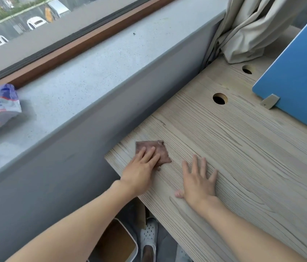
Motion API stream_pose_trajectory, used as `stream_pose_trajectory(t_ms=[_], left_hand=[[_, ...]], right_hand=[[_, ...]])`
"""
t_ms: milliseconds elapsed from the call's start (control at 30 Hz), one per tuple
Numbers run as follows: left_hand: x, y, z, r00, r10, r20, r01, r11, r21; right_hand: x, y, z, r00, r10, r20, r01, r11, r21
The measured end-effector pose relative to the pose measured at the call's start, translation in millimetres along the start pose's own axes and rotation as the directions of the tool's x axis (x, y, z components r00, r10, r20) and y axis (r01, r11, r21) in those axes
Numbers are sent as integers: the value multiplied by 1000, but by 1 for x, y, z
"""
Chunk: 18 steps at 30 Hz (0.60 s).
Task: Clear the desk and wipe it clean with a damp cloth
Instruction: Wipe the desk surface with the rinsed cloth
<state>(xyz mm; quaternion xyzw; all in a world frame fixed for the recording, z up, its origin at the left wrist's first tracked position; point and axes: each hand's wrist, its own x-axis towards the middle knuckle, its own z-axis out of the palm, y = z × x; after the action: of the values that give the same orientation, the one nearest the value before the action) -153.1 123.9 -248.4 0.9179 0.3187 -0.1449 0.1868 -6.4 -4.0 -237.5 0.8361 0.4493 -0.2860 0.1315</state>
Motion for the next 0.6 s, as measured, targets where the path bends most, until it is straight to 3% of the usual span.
stream_pose_trajectory(t_ms=[100, 200, 267, 433, 600], left_hand=[[-9, 19, 5, 995, -91, -28, 90, 995, -33], [-33, 44, 26, 1000, -26, 7, 26, 999, 22], [-39, 36, 28, 1000, -15, 14, 14, 999, 32], [-26, 31, 25, 976, -210, -63, 206, 976, -68], [-42, 26, 28, 986, -162, -41, 160, 986, -41]], right_hand=[[-15, -2, 12, 997, -35, 71, 33, 999, 36], [-20, -2, 19, 989, -55, 141, 56, 998, -1], [-20, -3, 19, 988, -66, 143, 67, 998, -3], [-19, -6, 19, 990, -56, 130, 57, 998, -2], [-19, -5, 23, 991, -69, 112, 70, 998, -1]])
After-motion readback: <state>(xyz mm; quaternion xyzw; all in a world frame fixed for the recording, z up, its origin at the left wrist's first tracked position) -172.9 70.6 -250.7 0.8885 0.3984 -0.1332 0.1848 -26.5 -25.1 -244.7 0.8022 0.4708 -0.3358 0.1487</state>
